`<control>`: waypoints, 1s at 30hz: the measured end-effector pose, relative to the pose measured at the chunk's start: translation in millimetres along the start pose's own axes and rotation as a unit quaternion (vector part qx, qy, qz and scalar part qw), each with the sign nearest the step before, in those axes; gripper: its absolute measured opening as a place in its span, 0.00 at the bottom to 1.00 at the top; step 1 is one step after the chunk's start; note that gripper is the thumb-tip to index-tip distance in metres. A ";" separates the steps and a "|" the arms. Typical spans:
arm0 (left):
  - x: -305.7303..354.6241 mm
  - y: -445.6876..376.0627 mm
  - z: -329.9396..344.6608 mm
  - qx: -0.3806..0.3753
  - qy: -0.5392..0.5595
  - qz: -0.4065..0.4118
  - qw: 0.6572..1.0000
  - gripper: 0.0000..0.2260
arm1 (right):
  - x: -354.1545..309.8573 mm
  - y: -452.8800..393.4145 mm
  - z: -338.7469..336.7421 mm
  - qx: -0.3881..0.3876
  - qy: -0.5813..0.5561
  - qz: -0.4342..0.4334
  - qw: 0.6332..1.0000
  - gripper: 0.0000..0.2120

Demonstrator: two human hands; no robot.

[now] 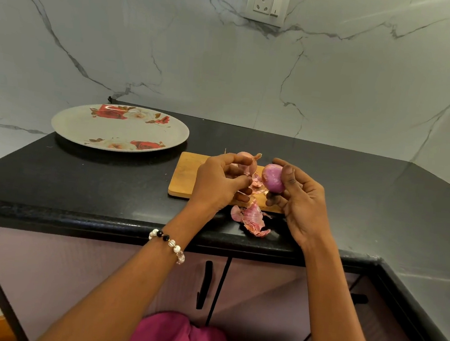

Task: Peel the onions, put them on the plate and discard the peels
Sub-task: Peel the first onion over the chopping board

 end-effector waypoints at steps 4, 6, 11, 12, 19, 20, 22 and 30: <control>-0.9 -0.4 0.3 0.002 -0.044 0.044 0.998 0.11 | 0.6 1.3 1.0 -0.007 0.026 -0.016 1.000 0.20; -2.2 -1.4 1.2 0.001 -0.067 0.058 0.996 0.11 | 0.6 1.7 1.7 -0.008 0.039 -0.021 0.999 0.18; -4.6 -2.6 2.1 -0.001 -0.097 0.055 0.994 0.07 | -1.1 3.6 3.9 -0.013 0.062 -0.029 0.998 0.17; -3.8 -2.0 2.2 -0.001 -0.095 0.054 0.994 0.06 | -1.5 4.2 4.6 -0.013 0.068 -0.031 0.997 0.16; -6.0 -4.7 3.3 0.013 -0.139 0.076 0.987 0.02 | -3.8 8.9 9.5 -0.022 0.087 -0.045 0.995 0.15; -6.2 -5.0 3.7 0.016 -0.149 0.083 0.985 0.02 | -4.1 9.2 9.8 -0.027 0.084 -0.046 0.995 0.15; -5.1 -4.5 4.1 0.019 -0.163 0.097 0.982 0.03 | -4.1 9.5 10.2 -0.033 0.077 -0.044 0.996 0.15; -1.3 -4.5 5.2 0.014 -0.150 0.104 0.983 0.05 | -5.6 9.1 9.6 -0.030 0.048 -0.040 0.998 0.15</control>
Point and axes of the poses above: each hand's wrist, its own y-axis away from the middle knuckle, its own z-axis out of the palm, x = y × z, the point moved 1 cm from there along -y, towards the middle knuckle, and after that the axes turned 5 degrees about x, right-handed, at the moved point
